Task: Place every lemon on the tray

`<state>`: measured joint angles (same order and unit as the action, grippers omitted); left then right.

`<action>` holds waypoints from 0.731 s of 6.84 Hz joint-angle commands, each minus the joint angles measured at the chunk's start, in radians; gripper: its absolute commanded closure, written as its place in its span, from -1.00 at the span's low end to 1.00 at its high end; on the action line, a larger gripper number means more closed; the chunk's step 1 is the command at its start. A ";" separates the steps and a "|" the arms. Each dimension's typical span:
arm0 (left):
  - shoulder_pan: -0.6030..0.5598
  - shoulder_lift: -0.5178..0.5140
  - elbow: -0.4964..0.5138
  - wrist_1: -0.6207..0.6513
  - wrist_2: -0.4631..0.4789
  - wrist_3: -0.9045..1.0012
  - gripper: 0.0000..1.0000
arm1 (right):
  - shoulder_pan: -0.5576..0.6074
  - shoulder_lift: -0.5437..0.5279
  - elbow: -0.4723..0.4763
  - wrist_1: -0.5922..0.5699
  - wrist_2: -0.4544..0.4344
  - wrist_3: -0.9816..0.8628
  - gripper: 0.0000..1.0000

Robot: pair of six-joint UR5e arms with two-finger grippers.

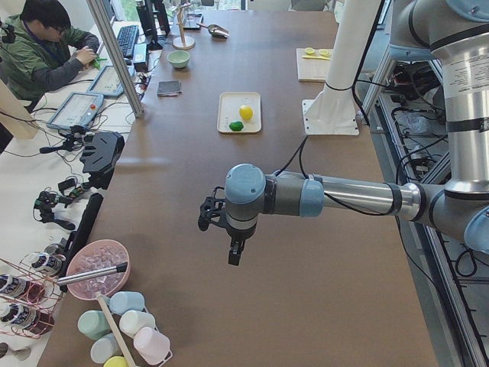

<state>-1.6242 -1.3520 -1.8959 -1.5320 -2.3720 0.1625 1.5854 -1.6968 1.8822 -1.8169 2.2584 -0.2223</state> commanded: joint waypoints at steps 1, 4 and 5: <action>-0.005 0.004 -0.029 0.000 -0.004 0.002 -0.98 | -0.001 -0.001 0.000 0.002 0.032 -0.002 -1.00; -0.003 0.004 -0.029 0.000 -0.004 0.002 -0.98 | 0.001 -0.003 -0.003 0.001 0.050 0.000 -1.00; -0.003 0.004 -0.029 0.000 -0.004 0.002 -0.98 | -0.001 -0.003 -0.003 0.001 0.052 0.000 -1.00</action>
<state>-1.6282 -1.3485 -1.9246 -1.5325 -2.3761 0.1641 1.5852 -1.6996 1.8802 -1.8157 2.3036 -0.2226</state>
